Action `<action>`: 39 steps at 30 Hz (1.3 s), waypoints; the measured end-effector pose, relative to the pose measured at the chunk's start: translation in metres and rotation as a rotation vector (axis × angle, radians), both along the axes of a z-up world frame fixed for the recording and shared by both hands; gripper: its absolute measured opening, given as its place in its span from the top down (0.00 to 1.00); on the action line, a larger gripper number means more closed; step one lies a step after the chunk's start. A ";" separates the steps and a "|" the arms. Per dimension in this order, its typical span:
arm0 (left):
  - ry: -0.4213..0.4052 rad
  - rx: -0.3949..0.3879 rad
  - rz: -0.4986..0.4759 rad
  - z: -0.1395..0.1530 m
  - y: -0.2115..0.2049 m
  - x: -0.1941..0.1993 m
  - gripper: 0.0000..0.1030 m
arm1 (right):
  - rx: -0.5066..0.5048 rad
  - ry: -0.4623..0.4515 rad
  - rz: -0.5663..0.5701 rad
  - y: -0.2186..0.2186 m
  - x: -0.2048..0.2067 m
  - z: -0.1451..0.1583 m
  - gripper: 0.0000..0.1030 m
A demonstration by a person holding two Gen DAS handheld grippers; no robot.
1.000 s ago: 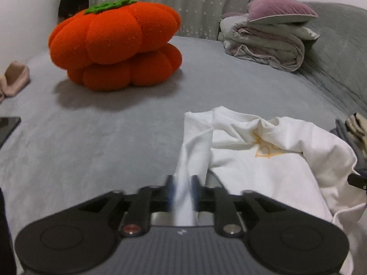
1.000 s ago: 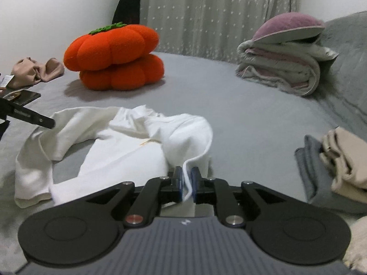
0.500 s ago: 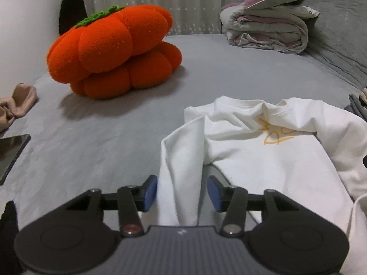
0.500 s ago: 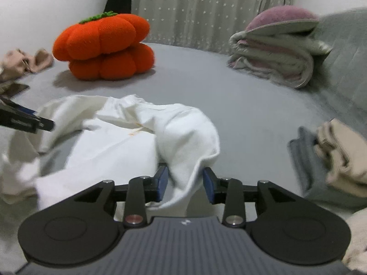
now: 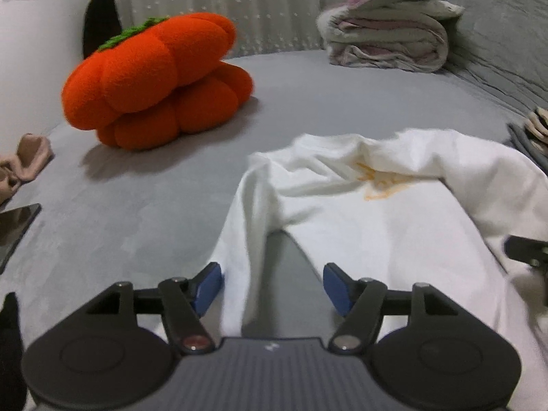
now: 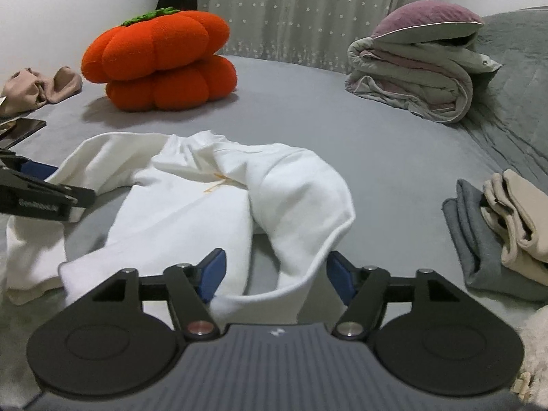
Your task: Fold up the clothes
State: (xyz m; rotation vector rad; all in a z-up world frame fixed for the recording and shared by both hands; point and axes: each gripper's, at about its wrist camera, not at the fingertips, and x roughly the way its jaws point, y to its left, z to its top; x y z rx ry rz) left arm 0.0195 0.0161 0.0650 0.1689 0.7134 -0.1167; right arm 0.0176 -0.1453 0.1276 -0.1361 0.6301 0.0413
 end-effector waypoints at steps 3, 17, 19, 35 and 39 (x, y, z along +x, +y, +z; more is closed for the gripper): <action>0.006 0.019 -0.034 -0.005 -0.011 -0.005 0.35 | -0.022 0.008 -0.008 0.005 0.002 -0.003 0.30; 0.013 0.011 -0.050 -0.007 -0.022 -0.011 0.31 | -0.007 0.020 -0.021 0.012 0.002 -0.003 0.23; 0.013 0.010 -0.048 -0.007 -0.021 -0.011 0.30 | 0.012 0.021 -0.028 0.011 0.003 -0.003 0.17; 0.012 -0.015 0.011 -0.006 -0.006 0.001 0.27 | 0.134 0.023 -0.086 0.007 0.006 -0.001 0.00; 0.015 -0.013 0.016 -0.007 -0.005 0.002 0.26 | 0.127 -0.011 -0.118 0.006 0.003 0.001 0.00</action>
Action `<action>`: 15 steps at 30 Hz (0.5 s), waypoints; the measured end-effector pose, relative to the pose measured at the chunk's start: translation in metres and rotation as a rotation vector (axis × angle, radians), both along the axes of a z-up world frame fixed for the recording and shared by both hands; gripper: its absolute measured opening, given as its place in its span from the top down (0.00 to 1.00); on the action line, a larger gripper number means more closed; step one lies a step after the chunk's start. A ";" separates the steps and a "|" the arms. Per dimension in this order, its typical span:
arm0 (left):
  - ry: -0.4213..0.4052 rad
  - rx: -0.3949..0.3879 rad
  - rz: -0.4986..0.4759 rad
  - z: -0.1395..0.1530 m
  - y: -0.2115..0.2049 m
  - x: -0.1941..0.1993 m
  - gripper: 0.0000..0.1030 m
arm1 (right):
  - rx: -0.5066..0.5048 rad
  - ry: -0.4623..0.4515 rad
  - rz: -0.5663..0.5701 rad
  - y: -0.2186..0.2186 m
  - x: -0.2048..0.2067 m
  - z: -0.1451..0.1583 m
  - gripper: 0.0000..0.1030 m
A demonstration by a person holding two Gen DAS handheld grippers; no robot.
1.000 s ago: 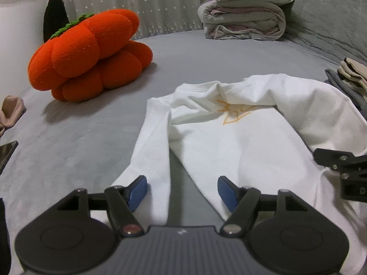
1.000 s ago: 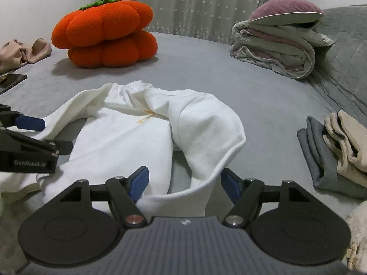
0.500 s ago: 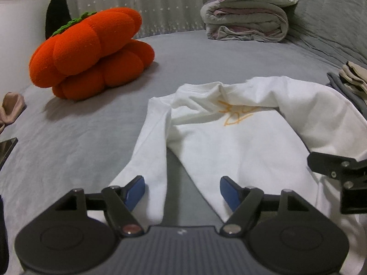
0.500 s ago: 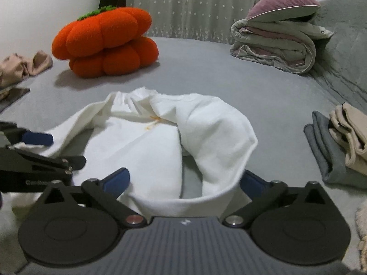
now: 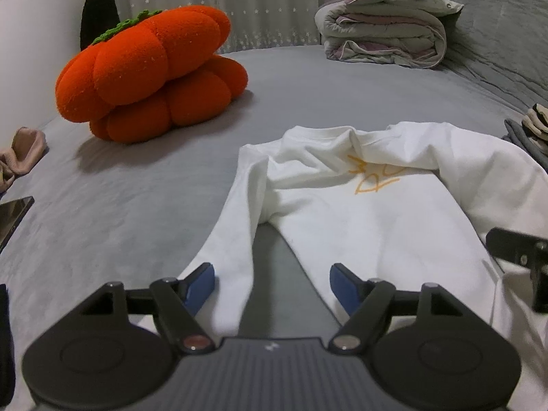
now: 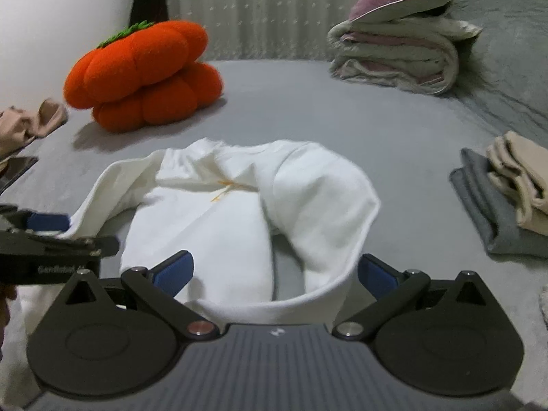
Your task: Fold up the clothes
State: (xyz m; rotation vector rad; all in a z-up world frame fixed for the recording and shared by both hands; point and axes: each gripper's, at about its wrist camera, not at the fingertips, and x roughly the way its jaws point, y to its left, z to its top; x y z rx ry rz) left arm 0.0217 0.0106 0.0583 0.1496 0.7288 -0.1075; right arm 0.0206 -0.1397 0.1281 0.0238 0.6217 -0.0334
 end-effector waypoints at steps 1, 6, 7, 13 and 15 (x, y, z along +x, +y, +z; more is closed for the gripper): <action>0.000 0.000 -0.001 0.000 0.000 0.000 0.25 | -0.005 -0.003 -0.007 -0.001 0.000 0.000 0.00; 0.010 -0.030 0.012 0.000 0.005 0.004 0.24 | -0.018 0.024 -0.042 -0.012 0.004 -0.003 0.15; 0.011 -0.034 0.017 0.001 0.006 0.005 0.24 | -0.020 0.032 -0.055 -0.015 0.005 -0.004 0.25; 0.009 -0.042 0.069 0.002 0.019 0.016 0.23 | -0.002 0.074 -0.110 -0.032 0.012 -0.008 0.34; 0.008 -0.046 0.083 0.002 0.022 0.019 0.23 | -0.004 0.068 -0.113 -0.032 0.013 -0.008 0.36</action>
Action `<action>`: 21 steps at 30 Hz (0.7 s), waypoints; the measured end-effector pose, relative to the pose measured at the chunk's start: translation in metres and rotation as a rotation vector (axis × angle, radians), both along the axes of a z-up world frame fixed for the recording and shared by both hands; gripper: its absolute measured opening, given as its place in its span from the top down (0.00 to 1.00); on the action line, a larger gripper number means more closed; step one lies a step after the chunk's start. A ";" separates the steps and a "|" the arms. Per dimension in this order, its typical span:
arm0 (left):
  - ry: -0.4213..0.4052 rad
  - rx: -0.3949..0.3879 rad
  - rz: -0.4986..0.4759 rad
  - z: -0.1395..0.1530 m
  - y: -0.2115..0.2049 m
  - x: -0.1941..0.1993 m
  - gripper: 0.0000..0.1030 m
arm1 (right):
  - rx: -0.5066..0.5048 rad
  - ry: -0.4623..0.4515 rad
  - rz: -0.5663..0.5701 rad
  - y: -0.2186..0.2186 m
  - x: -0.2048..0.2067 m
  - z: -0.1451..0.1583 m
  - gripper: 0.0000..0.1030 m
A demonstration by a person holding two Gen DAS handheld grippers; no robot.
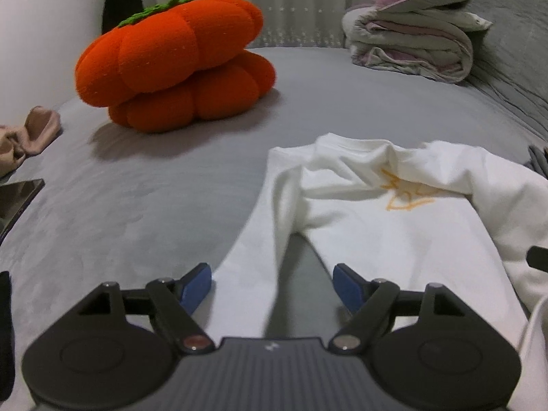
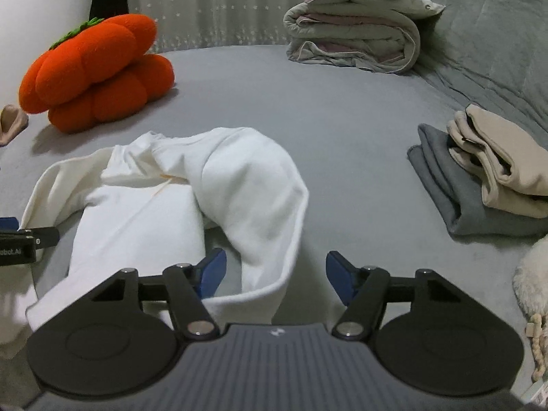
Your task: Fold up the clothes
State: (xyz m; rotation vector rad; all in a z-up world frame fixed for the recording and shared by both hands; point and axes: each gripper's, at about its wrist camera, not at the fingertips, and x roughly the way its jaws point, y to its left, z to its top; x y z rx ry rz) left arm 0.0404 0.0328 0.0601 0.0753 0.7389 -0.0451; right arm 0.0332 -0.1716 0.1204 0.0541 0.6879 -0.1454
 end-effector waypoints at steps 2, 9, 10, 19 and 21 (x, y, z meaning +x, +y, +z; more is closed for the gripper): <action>0.000 -0.001 0.011 -0.001 0.002 0.003 0.23 | -0.014 -0.011 0.012 0.003 0.000 -0.001 0.41; -0.001 0.015 0.021 -0.010 0.003 0.015 0.31 | -0.030 -0.002 0.058 0.009 0.000 0.000 0.94; -0.001 0.018 0.023 -0.012 0.003 0.017 0.39 | -0.037 -0.011 0.056 0.009 -0.001 0.001 0.96; -0.042 -0.159 -0.044 0.008 0.021 0.013 0.93 | -0.171 -0.139 0.056 0.011 -0.013 0.022 0.97; -0.071 -0.250 -0.106 0.022 0.023 0.001 0.93 | -0.200 -0.208 0.056 0.013 -0.019 0.029 0.97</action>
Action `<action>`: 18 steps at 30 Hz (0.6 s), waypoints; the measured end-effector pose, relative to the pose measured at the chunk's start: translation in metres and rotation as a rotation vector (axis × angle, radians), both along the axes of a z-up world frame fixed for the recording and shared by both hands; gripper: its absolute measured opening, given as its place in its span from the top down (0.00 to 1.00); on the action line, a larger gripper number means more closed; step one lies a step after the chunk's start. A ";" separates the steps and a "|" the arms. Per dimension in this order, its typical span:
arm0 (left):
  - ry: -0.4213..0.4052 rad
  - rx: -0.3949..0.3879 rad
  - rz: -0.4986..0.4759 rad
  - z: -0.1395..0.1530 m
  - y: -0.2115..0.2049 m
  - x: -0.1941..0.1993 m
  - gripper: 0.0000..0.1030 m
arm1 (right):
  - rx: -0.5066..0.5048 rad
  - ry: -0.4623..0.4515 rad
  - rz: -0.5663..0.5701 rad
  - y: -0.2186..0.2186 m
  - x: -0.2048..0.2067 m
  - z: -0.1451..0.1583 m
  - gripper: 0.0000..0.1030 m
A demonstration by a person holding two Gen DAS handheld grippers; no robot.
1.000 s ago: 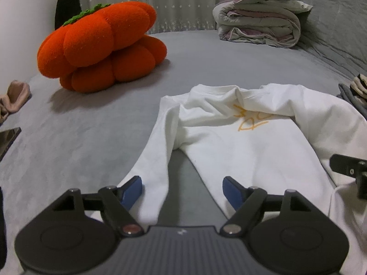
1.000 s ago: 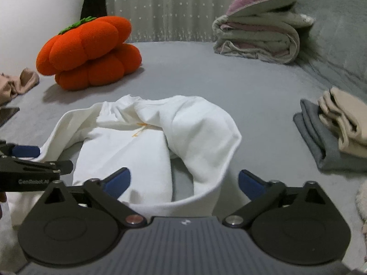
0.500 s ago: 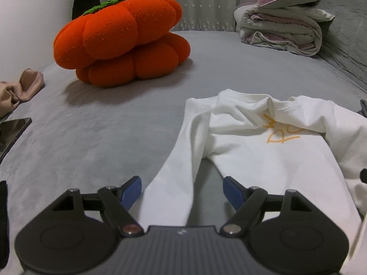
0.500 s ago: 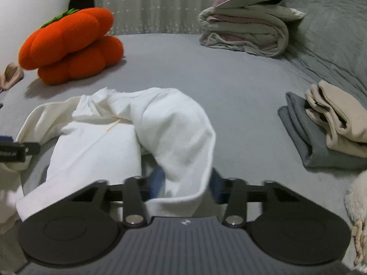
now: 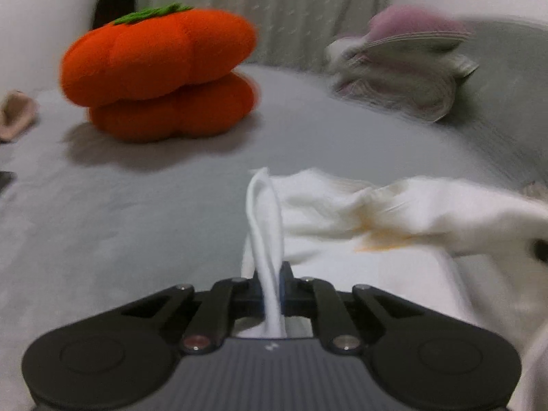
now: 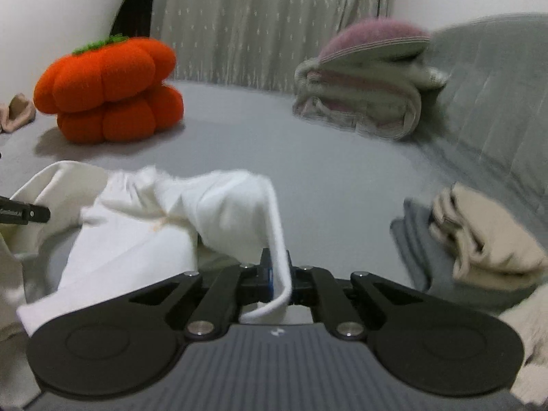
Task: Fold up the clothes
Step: 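Grasp the shirt with both grippers and lift it high to shake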
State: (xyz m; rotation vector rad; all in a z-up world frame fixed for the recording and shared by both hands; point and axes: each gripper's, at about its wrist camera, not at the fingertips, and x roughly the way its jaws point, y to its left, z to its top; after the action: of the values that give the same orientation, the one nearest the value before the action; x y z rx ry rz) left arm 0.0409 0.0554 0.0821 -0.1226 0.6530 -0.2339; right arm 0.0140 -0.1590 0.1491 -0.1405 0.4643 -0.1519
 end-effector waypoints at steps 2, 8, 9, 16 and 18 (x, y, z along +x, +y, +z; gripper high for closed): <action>-0.064 -0.049 -0.080 0.017 0.000 -0.018 0.93 | -0.032 -0.102 0.006 0.002 -0.010 0.011 0.97; -0.009 -0.027 -0.140 0.015 0.006 -0.041 0.92 | -0.028 -0.198 -0.076 -0.027 -0.023 0.031 0.97; 0.023 -0.005 -0.120 0.009 0.008 -0.037 0.91 | -0.033 -0.166 -0.080 -0.031 -0.020 0.029 0.97; 0.060 0.047 -0.050 0.004 0.018 -0.016 0.36 | 0.056 0.056 -0.064 -0.051 0.008 0.005 0.88; 0.046 0.057 -0.040 0.007 0.015 -0.012 0.33 | 0.040 0.070 -0.069 -0.052 0.013 0.003 0.88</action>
State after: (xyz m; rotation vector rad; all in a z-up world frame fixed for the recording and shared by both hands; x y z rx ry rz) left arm 0.0290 0.0706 0.0895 -0.0608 0.7077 -0.2510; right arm 0.0273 -0.2107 0.1517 -0.0910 0.5420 -0.2062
